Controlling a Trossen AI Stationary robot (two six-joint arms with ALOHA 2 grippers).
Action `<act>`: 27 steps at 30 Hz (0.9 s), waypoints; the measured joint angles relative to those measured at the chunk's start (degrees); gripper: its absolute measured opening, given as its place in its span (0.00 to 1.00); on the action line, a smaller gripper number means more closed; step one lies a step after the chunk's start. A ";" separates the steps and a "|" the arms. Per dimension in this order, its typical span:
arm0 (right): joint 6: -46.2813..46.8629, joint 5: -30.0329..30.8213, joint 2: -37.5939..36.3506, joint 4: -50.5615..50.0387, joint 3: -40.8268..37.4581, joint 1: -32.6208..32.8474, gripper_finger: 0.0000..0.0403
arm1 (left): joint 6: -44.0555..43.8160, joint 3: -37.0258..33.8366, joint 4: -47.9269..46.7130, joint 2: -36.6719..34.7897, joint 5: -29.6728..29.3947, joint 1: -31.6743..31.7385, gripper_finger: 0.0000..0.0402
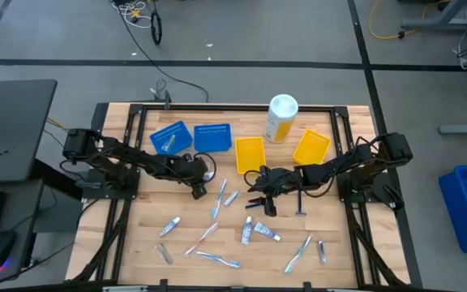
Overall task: Pick & Place Travel size toiletries
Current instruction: Put the white toothpaste into the right blue bin
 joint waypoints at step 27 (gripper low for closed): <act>0.00 0.48 0.00 -0.04 0.00 -0.04 0.48 | 6.24 10.46 1.57 -0.39 -6.29 2.17 0.27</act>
